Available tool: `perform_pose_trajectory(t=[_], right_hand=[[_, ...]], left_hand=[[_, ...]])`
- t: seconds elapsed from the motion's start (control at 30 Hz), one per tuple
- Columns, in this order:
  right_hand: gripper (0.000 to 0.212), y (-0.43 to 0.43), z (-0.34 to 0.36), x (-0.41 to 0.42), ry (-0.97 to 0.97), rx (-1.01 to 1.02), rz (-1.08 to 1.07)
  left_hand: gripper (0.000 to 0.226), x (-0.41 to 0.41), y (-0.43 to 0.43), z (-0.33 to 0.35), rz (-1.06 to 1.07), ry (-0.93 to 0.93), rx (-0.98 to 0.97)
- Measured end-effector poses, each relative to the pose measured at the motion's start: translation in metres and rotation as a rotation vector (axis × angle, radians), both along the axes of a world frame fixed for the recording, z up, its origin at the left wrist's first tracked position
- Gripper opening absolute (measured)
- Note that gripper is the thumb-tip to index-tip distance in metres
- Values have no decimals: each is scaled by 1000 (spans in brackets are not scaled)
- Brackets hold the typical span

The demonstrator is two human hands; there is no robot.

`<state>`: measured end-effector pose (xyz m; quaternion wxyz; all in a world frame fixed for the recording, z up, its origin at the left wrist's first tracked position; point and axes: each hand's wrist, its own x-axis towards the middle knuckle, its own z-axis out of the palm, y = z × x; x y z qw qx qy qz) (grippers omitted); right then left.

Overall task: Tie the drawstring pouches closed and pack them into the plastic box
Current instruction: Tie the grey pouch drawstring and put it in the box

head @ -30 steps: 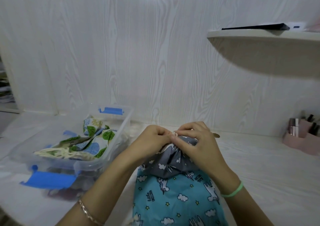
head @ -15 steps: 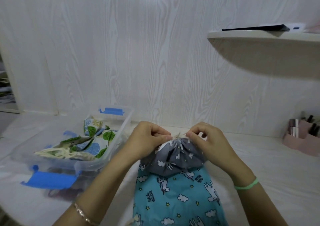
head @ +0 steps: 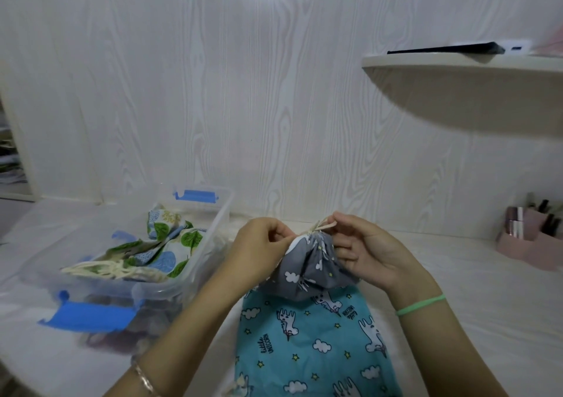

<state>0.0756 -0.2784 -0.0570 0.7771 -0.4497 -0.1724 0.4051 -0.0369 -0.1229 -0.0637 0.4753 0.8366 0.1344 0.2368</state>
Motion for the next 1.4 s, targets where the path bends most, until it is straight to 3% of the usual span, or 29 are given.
perform_pose_trajectory(t=[0.1, 0.23, 0.3, 0.4, 0.57, 0.77, 0.93, 1.13, 1.27, 1.37, 1.4], right_hand=[[35, -1, -4, 0, 162, 134, 133], [28, -1, -7, -1, 164, 150, 81], [25, 0, -8, 0, 116, 116, 43], [11, -1, -9, 2, -130, -53, -9], [22, -14, -3, -1, -528, -301, -38], [25, -17, 0, -1, -575, -328, -44], [17, -17, 1, 3, -465, -236, -41], [19, -21, -3, 10, -483, -257, -55], [24, -27, -9, 16, -634, -426, -44], [10, -28, -11, 12, -840, -545, -101], [25, -28, -8, 10, -907, -551, -100]], left_hand=[[17, 2, 1, -5, -24, 15, 53], [20, 1, -2, -5, -15, -35, 27], [23, 1, -3, -4, -2, -71, -135], [24, 0, -4, -2, -3, -105, -439], [26, 0, 5, -1, -70, -190, -919], [29, 9, -9, 2, -129, -133, -841], [28, 4, -9, -6, -125, -54, -421], [18, 3, -5, -7, -129, -62, -325], [17, 4, 2, -6, -26, -132, -401], [16, 4, 2, -8, -55, -107, -296], [16, 3, 1, -7, -73, -105, -283]])
